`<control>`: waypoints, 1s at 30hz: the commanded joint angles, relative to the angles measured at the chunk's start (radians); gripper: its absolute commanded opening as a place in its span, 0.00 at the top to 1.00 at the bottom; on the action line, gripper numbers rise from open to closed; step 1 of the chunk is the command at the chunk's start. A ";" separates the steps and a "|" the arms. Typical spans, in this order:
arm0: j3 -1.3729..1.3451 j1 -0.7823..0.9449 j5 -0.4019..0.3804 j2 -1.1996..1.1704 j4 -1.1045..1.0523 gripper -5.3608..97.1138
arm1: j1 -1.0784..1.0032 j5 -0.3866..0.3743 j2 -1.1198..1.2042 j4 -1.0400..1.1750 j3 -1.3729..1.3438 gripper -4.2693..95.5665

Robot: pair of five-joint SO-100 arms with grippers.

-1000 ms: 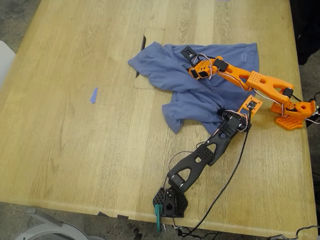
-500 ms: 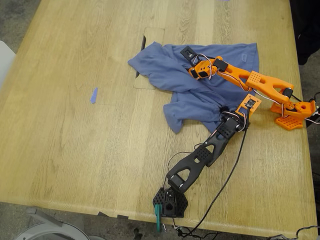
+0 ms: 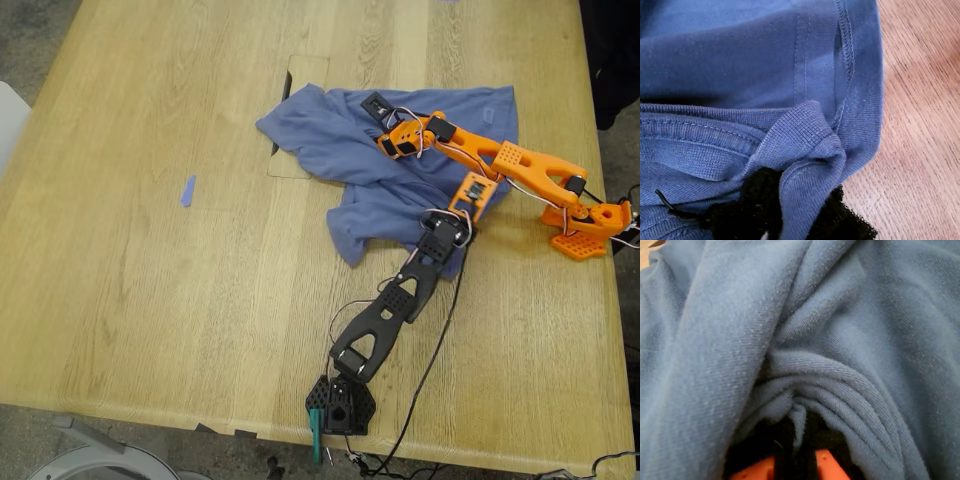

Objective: Fold a T-shirt

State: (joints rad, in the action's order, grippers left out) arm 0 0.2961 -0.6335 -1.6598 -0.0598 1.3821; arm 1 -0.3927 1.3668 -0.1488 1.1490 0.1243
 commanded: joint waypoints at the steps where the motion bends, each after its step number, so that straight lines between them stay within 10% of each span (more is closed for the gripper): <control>1: 0.029 0.025 -0.012 -0.040 0.071 0.95 | -0.018 -0.006 -0.049 0.025 0.005 0.96; 30: 0.028 0.333 0.040 -0.758 0.449 0.95 | 0.021 0.008 -0.548 0.117 0.003 0.95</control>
State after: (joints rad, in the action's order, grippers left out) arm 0 0.2945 -0.3252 -1.6322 -0.5967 1.7948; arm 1 -0.3789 1.3683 -0.5768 1.2609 0.1120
